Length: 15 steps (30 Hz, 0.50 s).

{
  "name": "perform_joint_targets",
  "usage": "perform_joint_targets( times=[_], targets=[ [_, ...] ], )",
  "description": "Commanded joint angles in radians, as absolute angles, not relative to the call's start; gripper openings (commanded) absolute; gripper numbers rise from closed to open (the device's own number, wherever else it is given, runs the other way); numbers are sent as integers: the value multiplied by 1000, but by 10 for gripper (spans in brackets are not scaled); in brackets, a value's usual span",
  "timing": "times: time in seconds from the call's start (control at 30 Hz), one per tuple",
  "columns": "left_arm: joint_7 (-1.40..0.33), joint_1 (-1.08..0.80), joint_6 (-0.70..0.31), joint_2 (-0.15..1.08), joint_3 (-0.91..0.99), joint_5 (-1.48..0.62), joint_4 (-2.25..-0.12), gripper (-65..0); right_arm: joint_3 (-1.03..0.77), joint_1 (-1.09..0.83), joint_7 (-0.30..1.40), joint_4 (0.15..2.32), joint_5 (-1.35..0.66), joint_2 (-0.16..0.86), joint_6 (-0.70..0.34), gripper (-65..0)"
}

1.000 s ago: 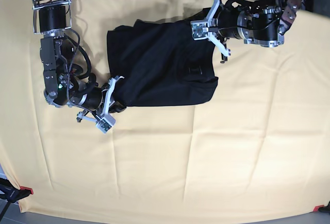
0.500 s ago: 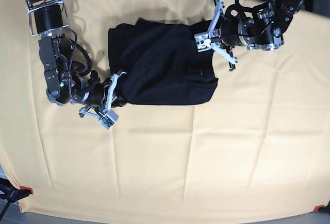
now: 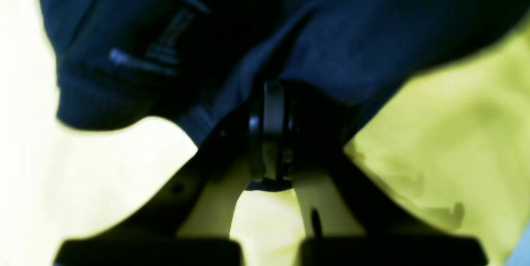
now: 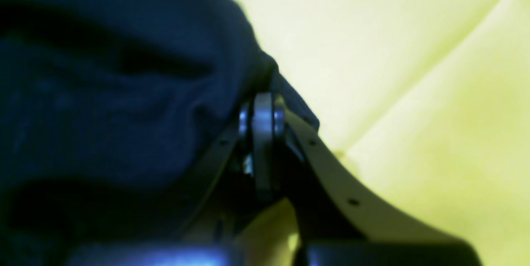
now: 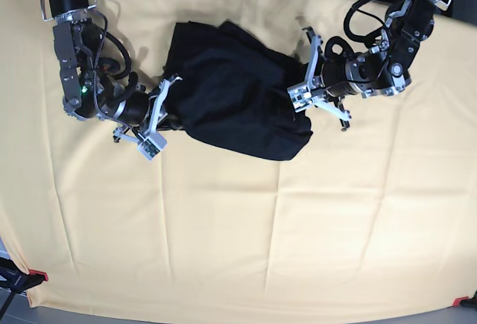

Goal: Fold the T-shirt properly
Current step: 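Grasp the shirt's side edge with the left gripper and pull it inward, then push the shirt's sides inward with both grippers to square the bundle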

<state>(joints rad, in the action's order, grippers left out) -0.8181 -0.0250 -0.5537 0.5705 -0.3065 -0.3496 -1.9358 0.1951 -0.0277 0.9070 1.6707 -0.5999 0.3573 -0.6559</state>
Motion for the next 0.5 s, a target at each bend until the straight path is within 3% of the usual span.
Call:
perform_joint_targets(
  times=[0.0,0.23,0.47],
  targets=[
    [-778,4,-545,579,-299,-355,-1941,-650,182,-45,956,1702,-599,366,-670,-650],
    [-506,82,-552,568,-299,-347,-1771,-650,93,-218,965,1848,-607,366,-669,-650],
    [-316,213,-672,467,-299,-284,-1509,-650,89,-377,962,1938,-606,366,-598,-650]
  ],
)
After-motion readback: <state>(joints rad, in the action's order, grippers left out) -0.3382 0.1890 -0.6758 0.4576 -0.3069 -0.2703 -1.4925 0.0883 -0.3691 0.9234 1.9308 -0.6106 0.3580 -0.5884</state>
